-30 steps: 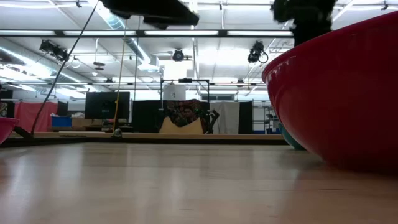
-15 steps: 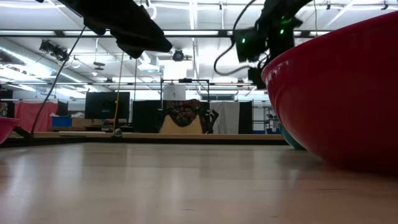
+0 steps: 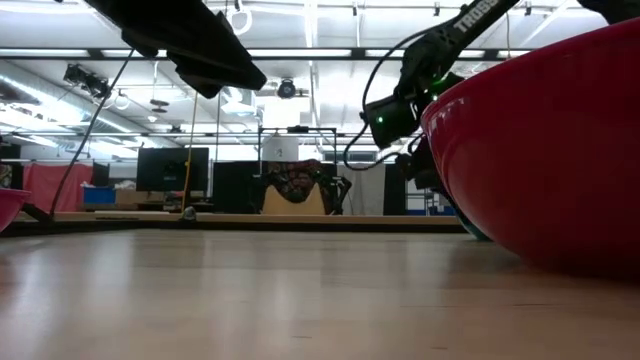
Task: Nest bowls inside each other
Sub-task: Stack the blue bowl on top of the green bowl
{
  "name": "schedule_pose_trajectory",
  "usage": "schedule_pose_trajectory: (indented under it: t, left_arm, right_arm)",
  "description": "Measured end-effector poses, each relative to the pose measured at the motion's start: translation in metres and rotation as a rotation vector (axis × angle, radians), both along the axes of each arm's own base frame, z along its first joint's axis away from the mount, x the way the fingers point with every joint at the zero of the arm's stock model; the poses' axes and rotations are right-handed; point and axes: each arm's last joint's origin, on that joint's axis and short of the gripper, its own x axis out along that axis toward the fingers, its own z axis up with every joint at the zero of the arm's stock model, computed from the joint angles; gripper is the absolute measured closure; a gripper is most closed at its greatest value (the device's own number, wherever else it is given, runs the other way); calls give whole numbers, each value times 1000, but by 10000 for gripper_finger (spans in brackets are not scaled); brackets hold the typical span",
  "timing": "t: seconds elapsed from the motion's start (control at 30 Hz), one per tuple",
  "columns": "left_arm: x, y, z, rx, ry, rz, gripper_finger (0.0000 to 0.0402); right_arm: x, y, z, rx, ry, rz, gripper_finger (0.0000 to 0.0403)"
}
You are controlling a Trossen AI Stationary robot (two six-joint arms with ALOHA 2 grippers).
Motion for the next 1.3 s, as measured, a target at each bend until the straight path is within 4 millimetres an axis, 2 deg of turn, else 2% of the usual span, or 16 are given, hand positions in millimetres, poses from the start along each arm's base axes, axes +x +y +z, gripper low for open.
schedule_pose_trajectory:
  t: [0.17,0.27,0.3,0.4,0.5,0.63,0.8,0.93,1.03,1.17,1.3]
  left_arm:
    - [-3,-5,0,3,5,-20,260]
    - [-4,-8,-1,21,4,-41,260]
    - [-5,-9,-1,31,2,-51,260]
    - [-6,-12,-1,56,-1,-76,260]
    - [-7,-12,-1,63,-2,-82,260]
    - [-7,-12,-1,62,3,-77,260]
    - [-12,-17,-4,56,42,-91,260]
    - [-21,-26,-1,59,54,-178,260]
    - [-26,-24,8,90,26,-209,260]
    - [-31,-13,24,73,-9,-164,260]
    - [-39,-3,37,-29,0,-76,260]
  right_arm:
    - [2,5,-3,65,6,84,331]
    - [1,18,12,60,-12,153,381]
    - [0,23,20,54,-33,169,386]
    - [-4,46,44,32,-83,207,377]
    - [-13,78,68,12,-119,246,363]
    - [-30,129,95,-2,-194,302,375]
    - [-52,193,119,14,-379,408,384]
    - [-66,234,128,-34,-523,516,375]
    - [-75,257,128,-102,-579,617,373]
    - [-83,278,123,-176,-588,724,373]
    - [-85,297,119,-182,-642,815,373]
